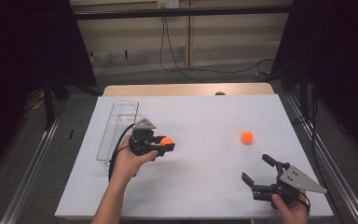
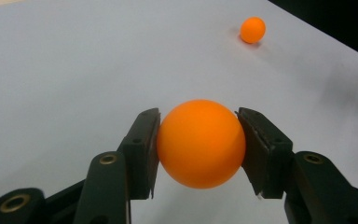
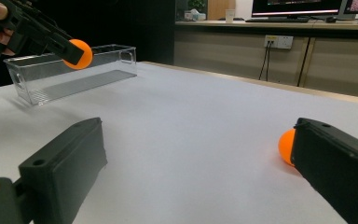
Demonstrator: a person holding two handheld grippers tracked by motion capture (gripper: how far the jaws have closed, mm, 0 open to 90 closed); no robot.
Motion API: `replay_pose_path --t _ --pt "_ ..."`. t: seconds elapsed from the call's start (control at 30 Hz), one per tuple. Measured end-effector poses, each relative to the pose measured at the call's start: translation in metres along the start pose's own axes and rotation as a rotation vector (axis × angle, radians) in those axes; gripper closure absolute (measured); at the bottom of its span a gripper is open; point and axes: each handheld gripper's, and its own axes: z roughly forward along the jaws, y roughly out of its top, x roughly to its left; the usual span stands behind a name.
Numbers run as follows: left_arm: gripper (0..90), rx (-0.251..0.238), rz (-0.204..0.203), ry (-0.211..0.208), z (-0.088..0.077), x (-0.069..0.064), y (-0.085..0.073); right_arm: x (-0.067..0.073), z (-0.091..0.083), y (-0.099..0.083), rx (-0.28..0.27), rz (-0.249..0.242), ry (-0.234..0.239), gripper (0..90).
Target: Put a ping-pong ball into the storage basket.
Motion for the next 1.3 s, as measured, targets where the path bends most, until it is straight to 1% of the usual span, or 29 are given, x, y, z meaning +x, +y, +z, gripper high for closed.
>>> replay_pose_path --t 0.17,0.3,0.37,0.5,0.6,0.93,0.97,1.3 --pt "50.6 -0.001 0.001 0.009 -0.004 0.001 0.001 0.0 0.0 0.0 -0.001 0.001 -0.001 2.7" --pt "50.6 -0.009 -0.005 0.011 -0.005 0.002 0.001 0.0 0.0 0.0 -0.001 0.001 -0.001 2.7" --pt "50.7 0.001 -0.007 0.01 -0.006 0.003 0.001 0.0 0.0 0.0 0.001 0.0 0.001 2.7" --pt "50.7 -0.001 -0.011 0.013 -0.007 0.005 0.0 0.0 0.0 0.0 0.001 -0.002 0.001 2.7" --pt "50.7 -0.005 -0.012 0.023 -0.008 0.006 0.0 0.0 0.0 0.0 0.001 0.0 0.0 2.7" --pt "50.7 -0.005 -0.016 0.035 -0.011 0.01 -0.001 0.0 0.0 0.0 0.0 -0.003 0.001 2.7" --pt "50.7 -0.011 -0.018 0.037 -0.011 0.01 -0.001 0.0 0.0 0.0 0.0 -0.002 0.0 2.8" --pt "50.7 -0.016 -0.022 0.053 -0.015 0.013 -0.001 0.0 0.0 0.0 -0.003 -0.003 -0.001 2.7"
